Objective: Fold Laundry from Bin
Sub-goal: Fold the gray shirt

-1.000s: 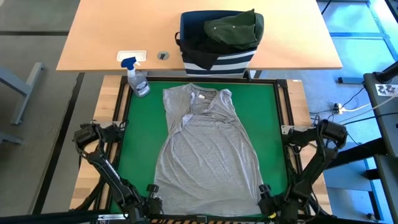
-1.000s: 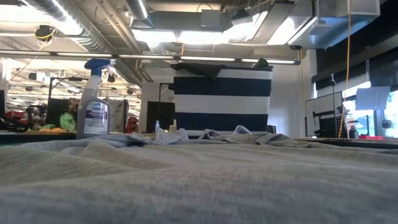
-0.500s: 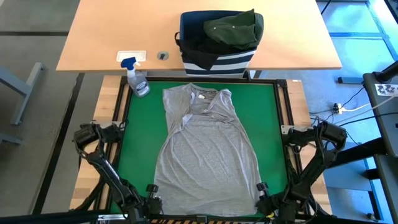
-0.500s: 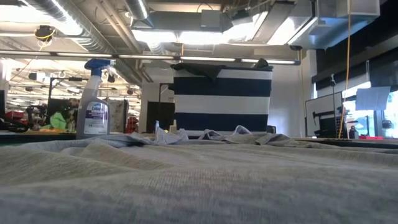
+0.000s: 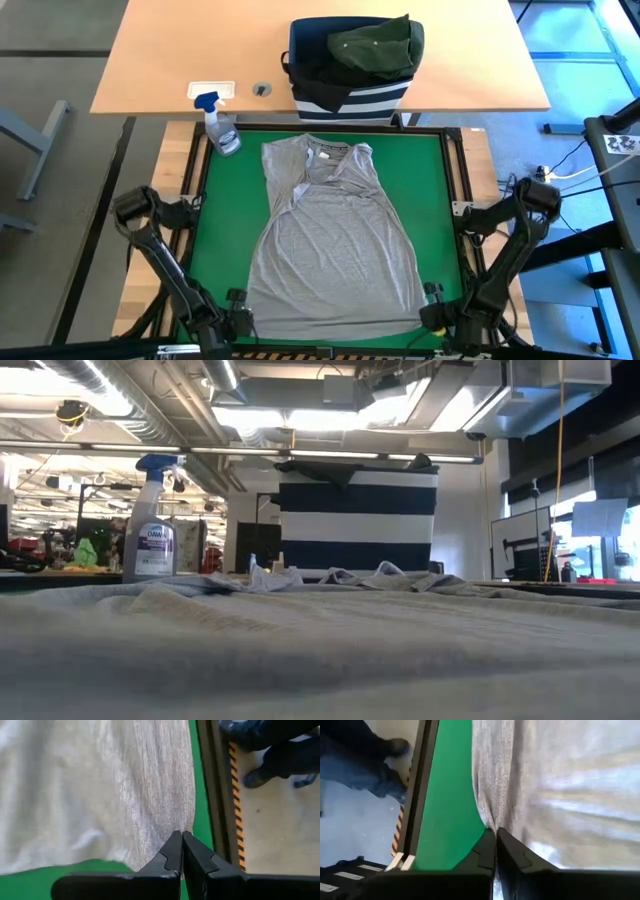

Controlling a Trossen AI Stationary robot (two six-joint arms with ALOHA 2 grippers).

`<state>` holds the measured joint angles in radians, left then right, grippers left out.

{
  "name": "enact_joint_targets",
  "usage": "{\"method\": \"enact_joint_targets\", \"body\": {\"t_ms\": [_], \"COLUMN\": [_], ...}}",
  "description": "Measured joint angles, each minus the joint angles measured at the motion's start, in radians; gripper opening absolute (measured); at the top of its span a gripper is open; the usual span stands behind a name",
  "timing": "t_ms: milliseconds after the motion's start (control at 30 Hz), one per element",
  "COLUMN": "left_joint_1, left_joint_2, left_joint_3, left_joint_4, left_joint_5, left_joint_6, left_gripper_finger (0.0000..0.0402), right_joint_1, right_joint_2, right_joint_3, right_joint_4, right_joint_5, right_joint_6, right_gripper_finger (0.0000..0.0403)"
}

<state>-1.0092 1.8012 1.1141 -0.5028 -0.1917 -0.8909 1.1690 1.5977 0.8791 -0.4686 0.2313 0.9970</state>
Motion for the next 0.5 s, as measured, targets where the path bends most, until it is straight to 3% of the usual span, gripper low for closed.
{"method": "enact_joint_targets", "body": {"t_ms": [233,500], "left_joint_1": [0.005,0.009], "left_joint_2": [-0.035,0.012], "left_joint_3": [0.001,-0.005], "left_joint_4": [-0.133,-0.125], "left_joint_5": [-0.124,-0.132], "left_joint_6": [-0.048,-0.05], "left_gripper_finger": [0.0001,0.0011], "right_joint_1": [-0.062,-0.09], "right_joint_2": [-0.067,-0.066], "right_joint_3": [0.002,-0.024], "right_joint_4": [-0.105,-0.087], "right_joint_5": [0.068,0.06], "right_joint_6": [0.055,0.084], "right_gripper_finger": [0.0003,0.0002]}}
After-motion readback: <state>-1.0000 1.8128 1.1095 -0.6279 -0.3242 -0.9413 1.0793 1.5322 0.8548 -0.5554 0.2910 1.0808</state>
